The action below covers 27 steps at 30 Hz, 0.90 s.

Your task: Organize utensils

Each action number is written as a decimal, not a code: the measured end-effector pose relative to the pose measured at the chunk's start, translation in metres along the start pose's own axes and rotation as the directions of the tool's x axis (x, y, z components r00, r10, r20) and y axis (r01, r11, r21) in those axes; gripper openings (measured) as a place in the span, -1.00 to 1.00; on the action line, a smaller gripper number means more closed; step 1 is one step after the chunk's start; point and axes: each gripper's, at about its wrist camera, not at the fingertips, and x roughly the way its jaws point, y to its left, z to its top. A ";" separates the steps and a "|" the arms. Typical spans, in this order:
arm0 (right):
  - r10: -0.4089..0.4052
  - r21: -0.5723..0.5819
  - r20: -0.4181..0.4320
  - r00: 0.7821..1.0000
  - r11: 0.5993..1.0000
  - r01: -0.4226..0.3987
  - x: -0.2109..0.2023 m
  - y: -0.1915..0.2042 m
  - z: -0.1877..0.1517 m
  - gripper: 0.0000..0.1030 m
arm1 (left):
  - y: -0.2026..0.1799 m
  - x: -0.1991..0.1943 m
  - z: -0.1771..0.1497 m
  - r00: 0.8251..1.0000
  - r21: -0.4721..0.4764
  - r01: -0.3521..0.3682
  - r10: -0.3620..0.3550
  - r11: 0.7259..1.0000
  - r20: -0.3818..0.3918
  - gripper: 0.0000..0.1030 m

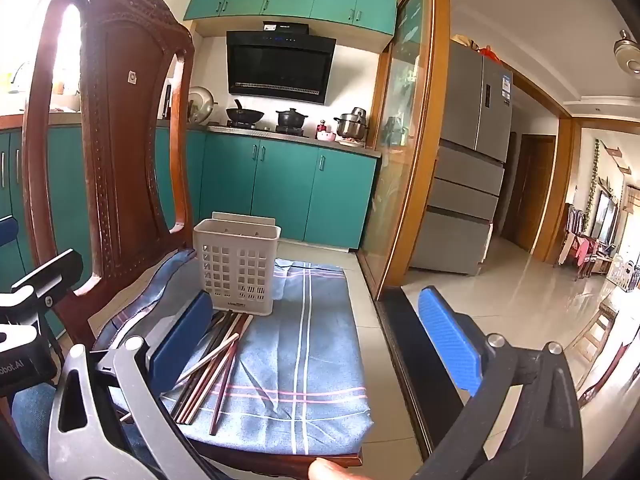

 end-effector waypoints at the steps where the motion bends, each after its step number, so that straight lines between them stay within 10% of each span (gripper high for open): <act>1: 0.000 -0.001 -0.002 1.000 1.000 0.000 0.000 0.000 0.000 0.95 | 0.000 0.000 0.000 1.000 0.002 -0.001 0.001 1.000 0.002 0.95; 27: 0.008 0.005 0.049 0.999 1.000 -0.008 -0.017 -0.009 0.008 0.95 | 0.005 0.000 -0.002 0.998 0.031 -0.058 0.059 0.998 -0.012 0.95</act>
